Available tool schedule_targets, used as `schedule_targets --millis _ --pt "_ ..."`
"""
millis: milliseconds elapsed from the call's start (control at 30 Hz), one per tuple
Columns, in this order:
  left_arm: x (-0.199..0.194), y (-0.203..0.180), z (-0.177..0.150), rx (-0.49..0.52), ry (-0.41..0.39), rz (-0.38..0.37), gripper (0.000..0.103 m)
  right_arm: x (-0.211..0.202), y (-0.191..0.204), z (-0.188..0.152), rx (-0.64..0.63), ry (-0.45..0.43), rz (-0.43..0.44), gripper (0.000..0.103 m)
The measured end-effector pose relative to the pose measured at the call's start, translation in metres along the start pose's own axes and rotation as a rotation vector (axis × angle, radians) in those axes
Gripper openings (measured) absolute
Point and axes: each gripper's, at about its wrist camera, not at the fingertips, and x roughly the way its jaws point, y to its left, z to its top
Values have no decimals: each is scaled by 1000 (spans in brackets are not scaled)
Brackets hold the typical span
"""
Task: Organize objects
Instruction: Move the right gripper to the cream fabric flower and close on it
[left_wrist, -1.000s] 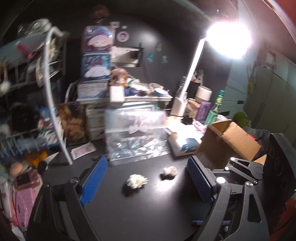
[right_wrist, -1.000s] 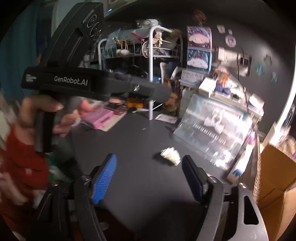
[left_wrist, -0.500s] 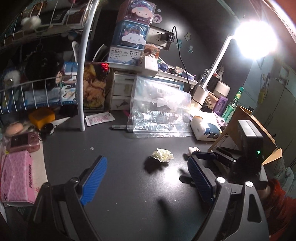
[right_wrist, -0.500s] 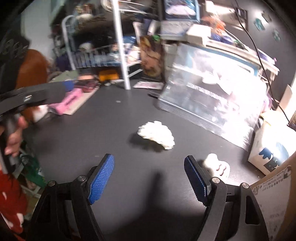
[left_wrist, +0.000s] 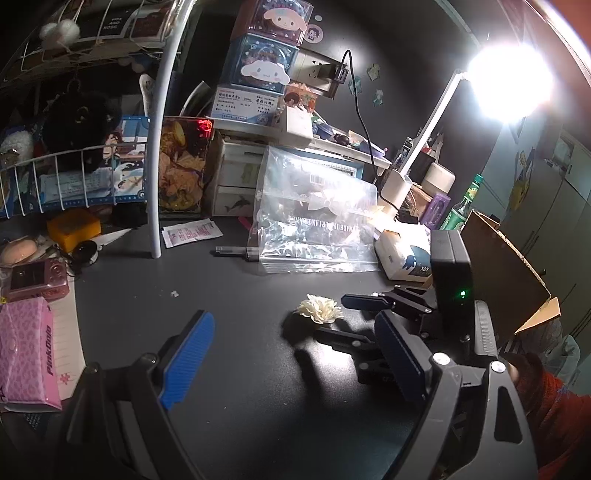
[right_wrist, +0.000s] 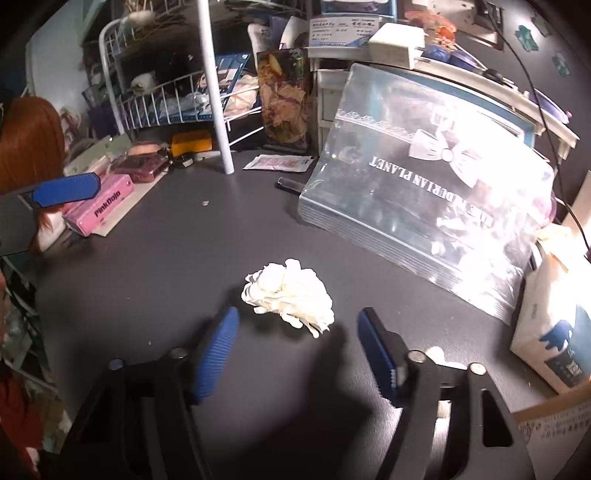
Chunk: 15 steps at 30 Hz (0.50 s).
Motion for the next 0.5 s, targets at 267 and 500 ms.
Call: schedule_targets --millis 267,500 --pt "3 -2 1 0 12 -3 87 3 3 -1 -40 7 -7 16" --pt "14 -6 0 16 52 -23 87 -9 3 -8 -31 -19 51 9"
